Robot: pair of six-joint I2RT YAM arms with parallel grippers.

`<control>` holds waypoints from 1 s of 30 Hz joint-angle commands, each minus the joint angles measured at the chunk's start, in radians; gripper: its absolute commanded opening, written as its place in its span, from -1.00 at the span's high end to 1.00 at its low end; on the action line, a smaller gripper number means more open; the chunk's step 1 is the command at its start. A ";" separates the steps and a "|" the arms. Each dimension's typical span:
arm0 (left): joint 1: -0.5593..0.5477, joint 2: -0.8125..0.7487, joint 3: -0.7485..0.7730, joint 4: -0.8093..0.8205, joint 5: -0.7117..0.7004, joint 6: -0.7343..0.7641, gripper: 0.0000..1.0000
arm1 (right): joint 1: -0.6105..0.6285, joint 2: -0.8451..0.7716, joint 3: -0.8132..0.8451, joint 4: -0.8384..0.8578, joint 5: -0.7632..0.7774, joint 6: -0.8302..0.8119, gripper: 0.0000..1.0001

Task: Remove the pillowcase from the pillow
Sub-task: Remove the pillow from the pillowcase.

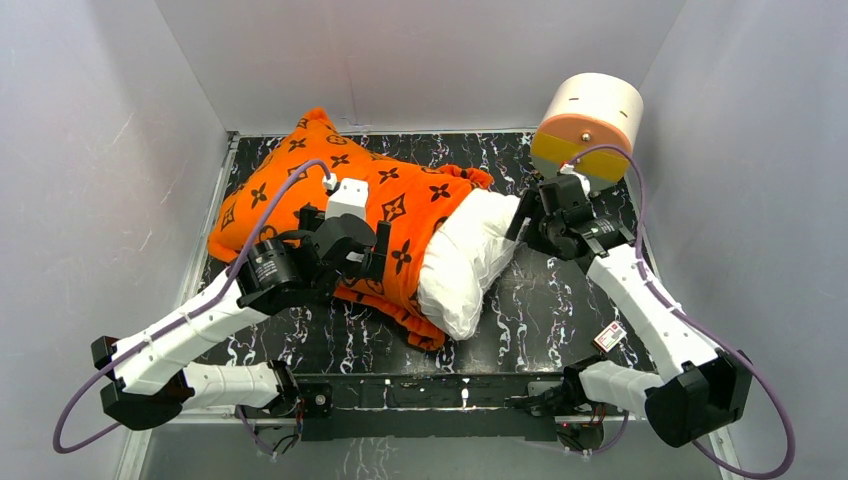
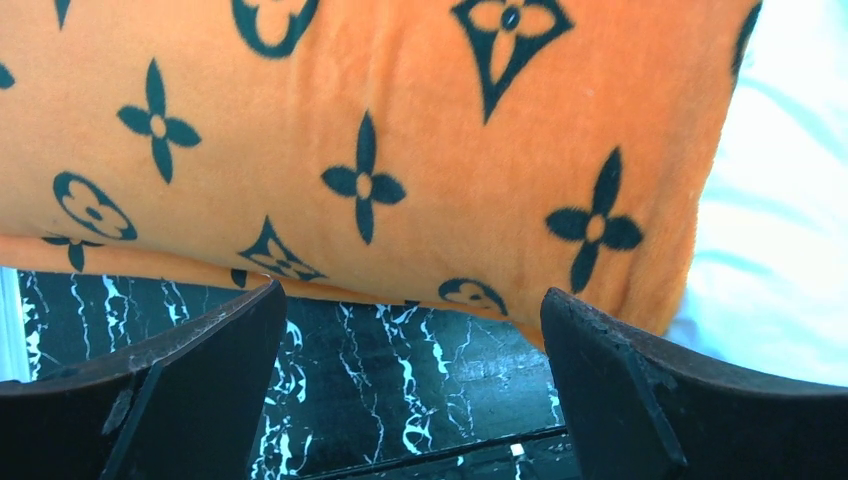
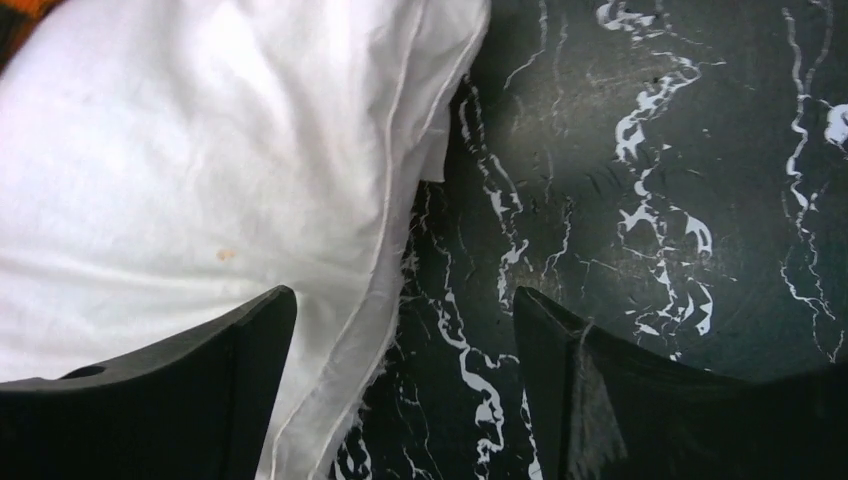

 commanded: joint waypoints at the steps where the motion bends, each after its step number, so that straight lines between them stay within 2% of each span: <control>1: 0.004 0.010 -0.008 0.060 0.008 -0.007 -0.97 | 0.005 -0.100 0.039 -0.083 -0.181 -0.044 -0.80; 4: 0.004 0.018 -0.020 0.085 0.047 -0.012 -0.97 | 0.005 -0.223 -0.059 -0.052 -0.268 0.163 -0.92; 5: 0.004 0.018 -0.029 0.096 0.057 -0.015 -0.97 | 0.005 -0.273 -0.105 -0.011 -0.348 0.197 -0.96; 9: 0.004 0.017 -0.058 0.123 0.077 -0.028 -0.97 | 0.005 -0.451 -0.363 0.331 -0.711 0.330 -0.97; 12: 0.004 0.016 -0.060 0.129 0.082 -0.030 -0.97 | 0.010 -0.499 -0.537 0.605 -0.864 0.533 -0.97; 17: 0.004 0.015 -0.067 0.150 0.090 -0.033 -0.97 | 0.124 -0.407 -0.611 0.783 -0.844 0.565 -0.97; 20: 0.004 0.025 -0.054 0.145 0.106 -0.034 -0.97 | 0.180 -0.279 -0.547 0.796 -0.805 0.501 -0.94; 21: 0.004 0.028 -0.049 0.141 0.114 -0.036 -0.97 | 0.185 -0.252 -0.519 0.752 -0.770 0.466 -0.86; 22: 0.004 0.029 -0.047 0.139 0.124 -0.039 -0.97 | 0.184 -0.231 -0.490 0.668 -0.698 0.431 -0.69; 24: 0.004 0.029 -0.057 0.143 0.143 -0.047 -0.97 | 0.190 -0.206 -0.448 0.464 -0.435 0.392 -0.29; 25: 0.004 0.027 -0.064 0.145 0.152 -0.053 -0.97 | 0.190 -0.197 -0.448 0.403 -0.260 0.388 -0.08; 26: 0.004 0.028 -0.070 0.145 0.159 -0.060 -0.97 | 0.189 -0.190 -0.447 0.352 -0.161 0.393 0.15; 28: 0.004 0.032 -0.074 0.137 0.175 -0.068 -0.97 | 0.189 -0.195 -0.433 0.277 -0.046 0.391 0.56; 30: 0.004 0.033 -0.080 0.129 0.186 -0.079 -0.97 | 0.188 -0.226 -0.435 0.257 0.002 0.379 0.84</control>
